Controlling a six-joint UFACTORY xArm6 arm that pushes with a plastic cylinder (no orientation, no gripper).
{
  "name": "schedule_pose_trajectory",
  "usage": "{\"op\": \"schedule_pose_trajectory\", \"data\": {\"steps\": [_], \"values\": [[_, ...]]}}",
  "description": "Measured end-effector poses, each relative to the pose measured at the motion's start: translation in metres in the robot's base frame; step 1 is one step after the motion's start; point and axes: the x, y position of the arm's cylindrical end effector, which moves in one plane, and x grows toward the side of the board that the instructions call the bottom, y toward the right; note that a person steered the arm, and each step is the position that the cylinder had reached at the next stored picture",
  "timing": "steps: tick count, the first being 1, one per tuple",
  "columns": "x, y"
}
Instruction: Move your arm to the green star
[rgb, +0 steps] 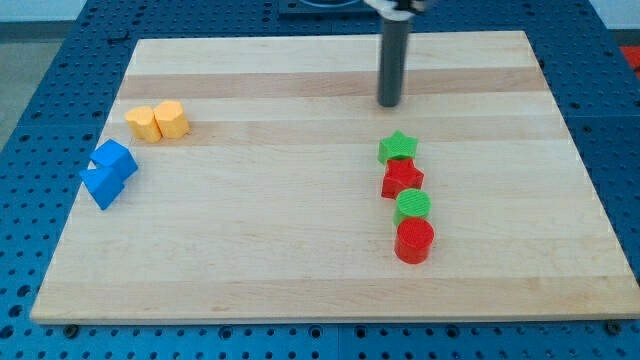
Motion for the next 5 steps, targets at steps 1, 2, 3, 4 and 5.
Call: {"op": "schedule_pose_trajectory", "data": {"steps": [1,2,3,4,5], "values": [[0.021,0.049],[0.043,0.066],[0.069,0.067],[0.086,0.055],[0.091,0.024]]}}
